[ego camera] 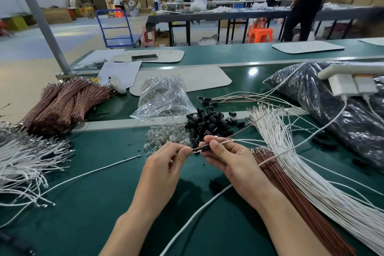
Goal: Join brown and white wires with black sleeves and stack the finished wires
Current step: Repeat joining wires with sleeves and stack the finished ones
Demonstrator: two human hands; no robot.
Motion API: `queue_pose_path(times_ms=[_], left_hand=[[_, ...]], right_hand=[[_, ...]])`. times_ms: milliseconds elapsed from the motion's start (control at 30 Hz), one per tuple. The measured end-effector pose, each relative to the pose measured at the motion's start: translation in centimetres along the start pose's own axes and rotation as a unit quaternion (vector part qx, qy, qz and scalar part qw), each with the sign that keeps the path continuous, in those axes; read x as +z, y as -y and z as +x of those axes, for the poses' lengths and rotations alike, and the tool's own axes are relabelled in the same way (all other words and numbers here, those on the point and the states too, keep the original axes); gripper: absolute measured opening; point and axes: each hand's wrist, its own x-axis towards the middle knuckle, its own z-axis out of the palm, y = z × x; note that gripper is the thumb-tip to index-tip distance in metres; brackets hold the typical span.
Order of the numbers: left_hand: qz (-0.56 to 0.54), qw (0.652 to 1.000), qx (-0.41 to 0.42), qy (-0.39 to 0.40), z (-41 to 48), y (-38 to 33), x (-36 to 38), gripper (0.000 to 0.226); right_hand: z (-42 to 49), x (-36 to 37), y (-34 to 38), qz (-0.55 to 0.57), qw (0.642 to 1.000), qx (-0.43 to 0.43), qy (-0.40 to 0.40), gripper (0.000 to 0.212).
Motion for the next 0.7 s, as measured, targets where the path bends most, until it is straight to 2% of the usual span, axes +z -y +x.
queue_pose_path(times_ms=[300, 700], left_hand=[[-0.008, 1.0, -0.009, -0.014, 0.05, -0.13, -0.19, 0.022], [-0.091, 0.992, -0.074, 0.042, -0.08, -0.93, -0.07, 0.018]], right_hand=[[-0.13, 0.02, -0.04, -0.009, 1.0, 0.005, 0.012, 0.023], [-0.12, 0.23, -0.07, -0.007, 1.0, 0.003, 0.02, 0.023]])
